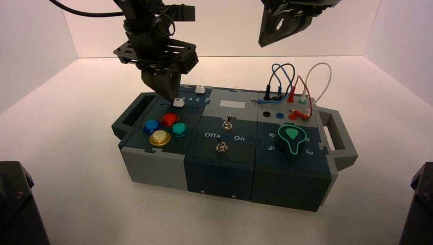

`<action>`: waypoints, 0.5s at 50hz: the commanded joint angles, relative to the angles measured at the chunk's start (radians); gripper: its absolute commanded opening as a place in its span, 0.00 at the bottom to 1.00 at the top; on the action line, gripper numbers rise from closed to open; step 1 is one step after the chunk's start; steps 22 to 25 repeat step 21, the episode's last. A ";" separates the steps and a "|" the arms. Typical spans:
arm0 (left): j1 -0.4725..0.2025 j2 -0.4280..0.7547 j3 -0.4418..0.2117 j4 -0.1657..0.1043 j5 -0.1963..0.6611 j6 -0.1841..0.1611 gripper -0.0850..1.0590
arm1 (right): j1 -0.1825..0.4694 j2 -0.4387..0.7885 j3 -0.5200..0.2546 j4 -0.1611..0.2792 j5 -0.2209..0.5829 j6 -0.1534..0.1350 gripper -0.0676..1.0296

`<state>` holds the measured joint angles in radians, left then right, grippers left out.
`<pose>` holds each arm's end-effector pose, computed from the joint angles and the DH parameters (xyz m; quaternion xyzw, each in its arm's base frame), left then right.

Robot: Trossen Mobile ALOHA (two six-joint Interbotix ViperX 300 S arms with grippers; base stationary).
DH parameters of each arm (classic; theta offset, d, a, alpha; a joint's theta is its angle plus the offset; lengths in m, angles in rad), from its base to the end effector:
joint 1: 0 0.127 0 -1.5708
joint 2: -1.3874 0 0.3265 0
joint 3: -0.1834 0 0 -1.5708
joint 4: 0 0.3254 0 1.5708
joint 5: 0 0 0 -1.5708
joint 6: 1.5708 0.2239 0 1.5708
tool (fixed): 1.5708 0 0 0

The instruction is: Move the bottom slider to position 3.

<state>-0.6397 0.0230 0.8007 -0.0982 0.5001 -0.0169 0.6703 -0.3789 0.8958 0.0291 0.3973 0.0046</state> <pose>0.2690 -0.2133 -0.0089 0.1407 0.6000 -0.2352 0.7516 0.2775 0.2232 0.1092 -0.1295 0.4222 0.2933 0.8479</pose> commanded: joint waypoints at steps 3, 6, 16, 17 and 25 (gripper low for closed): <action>0.055 -0.084 0.025 0.012 -0.003 -0.002 0.05 | 0.003 -0.028 -0.018 0.002 -0.008 0.000 0.04; 0.077 -0.121 0.040 0.012 -0.003 -0.002 0.05 | 0.003 -0.035 -0.018 0.002 -0.008 0.000 0.04; 0.115 -0.193 0.075 0.020 -0.003 0.002 0.05 | 0.003 -0.041 -0.017 0.003 -0.008 0.000 0.04; 0.118 -0.196 0.078 0.020 -0.003 0.002 0.05 | 0.003 -0.041 -0.017 0.003 -0.006 0.000 0.04; 0.123 -0.201 0.080 0.020 -0.003 0.002 0.05 | 0.003 -0.041 -0.017 0.003 -0.006 0.000 0.04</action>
